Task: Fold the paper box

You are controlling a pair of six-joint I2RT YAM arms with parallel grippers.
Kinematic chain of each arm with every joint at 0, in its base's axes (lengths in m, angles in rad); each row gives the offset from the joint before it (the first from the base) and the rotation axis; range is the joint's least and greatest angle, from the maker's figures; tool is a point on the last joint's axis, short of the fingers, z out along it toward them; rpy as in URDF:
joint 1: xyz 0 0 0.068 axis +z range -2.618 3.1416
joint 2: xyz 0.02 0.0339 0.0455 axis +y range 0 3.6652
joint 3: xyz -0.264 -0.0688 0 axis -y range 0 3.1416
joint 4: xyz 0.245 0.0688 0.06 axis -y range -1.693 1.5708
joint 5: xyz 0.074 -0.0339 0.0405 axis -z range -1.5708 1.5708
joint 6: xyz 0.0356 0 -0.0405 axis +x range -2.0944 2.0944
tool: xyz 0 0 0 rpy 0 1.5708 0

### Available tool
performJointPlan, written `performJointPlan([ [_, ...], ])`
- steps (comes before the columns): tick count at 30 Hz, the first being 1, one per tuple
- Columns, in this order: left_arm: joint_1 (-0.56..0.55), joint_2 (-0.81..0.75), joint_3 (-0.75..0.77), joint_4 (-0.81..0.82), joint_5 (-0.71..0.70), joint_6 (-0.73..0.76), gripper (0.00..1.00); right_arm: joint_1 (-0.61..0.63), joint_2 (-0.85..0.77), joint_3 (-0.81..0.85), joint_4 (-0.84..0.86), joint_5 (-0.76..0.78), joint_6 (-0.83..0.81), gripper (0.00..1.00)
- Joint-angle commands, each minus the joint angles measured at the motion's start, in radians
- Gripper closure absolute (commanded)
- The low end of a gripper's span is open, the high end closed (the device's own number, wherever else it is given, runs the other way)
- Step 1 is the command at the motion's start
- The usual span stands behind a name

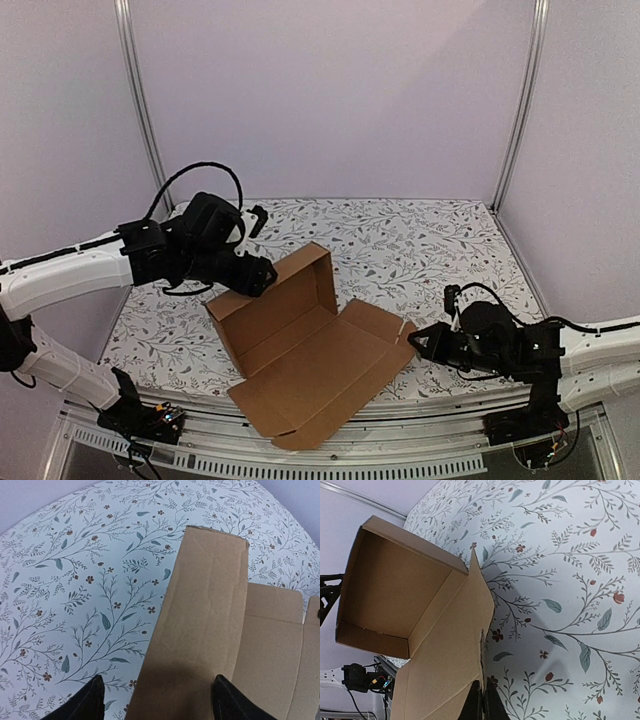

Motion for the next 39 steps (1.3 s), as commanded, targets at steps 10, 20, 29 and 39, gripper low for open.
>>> performJointPlan([
  [10, 0.028, -0.139, -0.063, 0.012, -0.04, -0.016, 0.27, -0.027, 0.017, 0.614, -0.69, 0.104, -0.601, 1.0],
  [20, 0.029, -0.254, -0.11, 0.005, -0.035, -0.043, 0.26, -0.115, 0.277, 1.034, -1.035, 0.003, -0.998, 1.0],
  [29, 0.028, -0.307, -0.139, -0.003, -0.003, -0.056, 0.26, -0.14, 0.528, 1.353, -1.29, 0.159, -1.302, 1.0],
  [39, 0.028, -0.302, -0.135, -0.003, 0.034, -0.057, 0.26, -0.162, 0.534, 1.476, -1.261, 0.226, -1.575, 1.0],
])
